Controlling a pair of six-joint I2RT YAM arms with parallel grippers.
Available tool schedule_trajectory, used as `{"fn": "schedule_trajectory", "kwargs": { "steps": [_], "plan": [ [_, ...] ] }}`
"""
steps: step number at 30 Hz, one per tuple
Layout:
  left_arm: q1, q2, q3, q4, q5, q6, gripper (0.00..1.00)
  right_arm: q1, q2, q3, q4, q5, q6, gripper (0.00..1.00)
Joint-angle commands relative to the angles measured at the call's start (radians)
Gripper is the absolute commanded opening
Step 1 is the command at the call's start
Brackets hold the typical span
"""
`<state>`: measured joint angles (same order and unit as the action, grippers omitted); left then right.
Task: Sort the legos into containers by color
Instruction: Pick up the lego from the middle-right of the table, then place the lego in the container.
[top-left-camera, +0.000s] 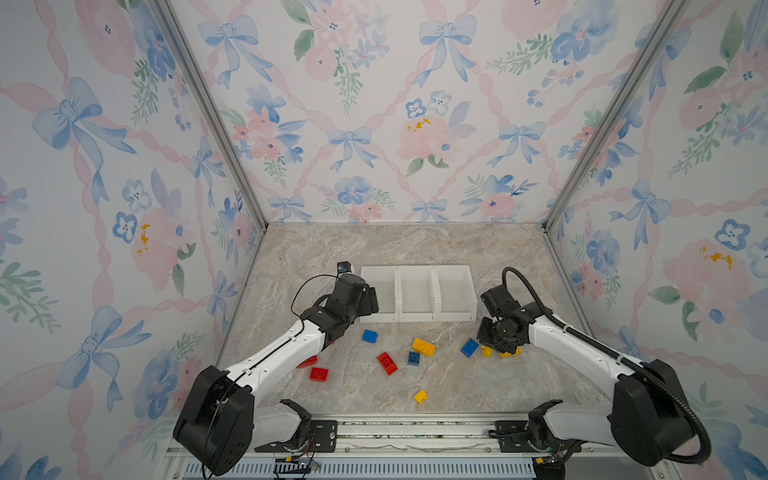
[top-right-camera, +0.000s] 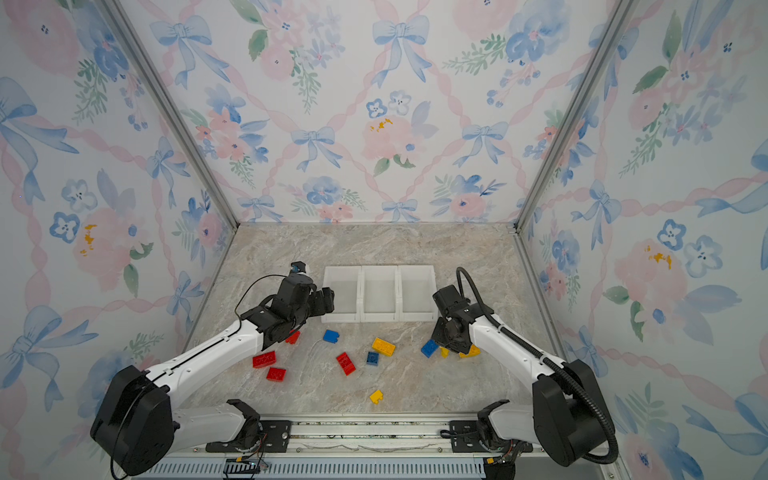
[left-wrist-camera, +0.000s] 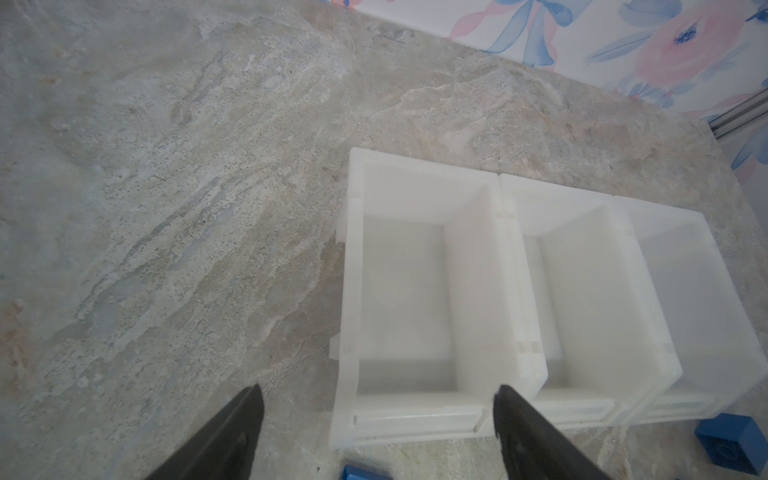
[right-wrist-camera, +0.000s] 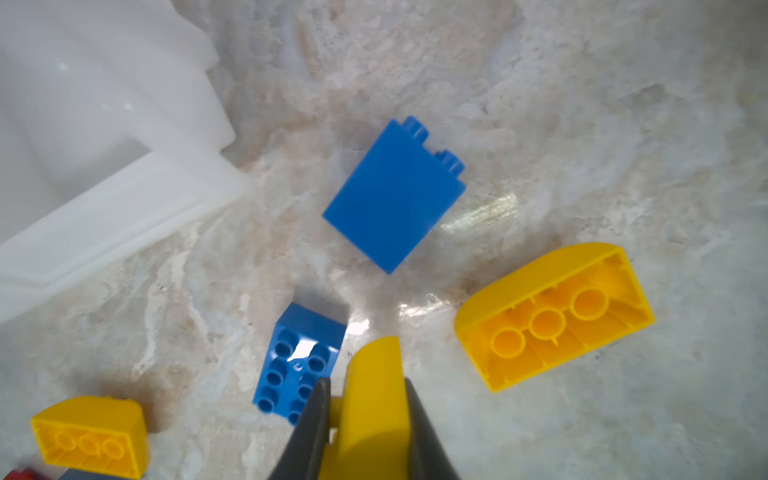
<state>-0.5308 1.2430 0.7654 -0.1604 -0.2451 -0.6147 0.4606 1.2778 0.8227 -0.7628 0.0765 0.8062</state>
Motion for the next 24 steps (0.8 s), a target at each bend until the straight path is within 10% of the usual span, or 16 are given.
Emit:
{"fn": "schedule_trajectory", "kwargs": {
  "steps": [1,24],
  "plan": [
    [-0.006,-0.038,-0.035,0.007,0.012,-0.016,0.90,0.034,-0.031,0.100,-0.096,0.046,-0.069,0.02],
    [-0.006,-0.201,-0.220,0.005,0.025,-0.071,0.94,0.008,0.517,0.569,0.038,-0.032,-0.407,0.07]
  ]
}}
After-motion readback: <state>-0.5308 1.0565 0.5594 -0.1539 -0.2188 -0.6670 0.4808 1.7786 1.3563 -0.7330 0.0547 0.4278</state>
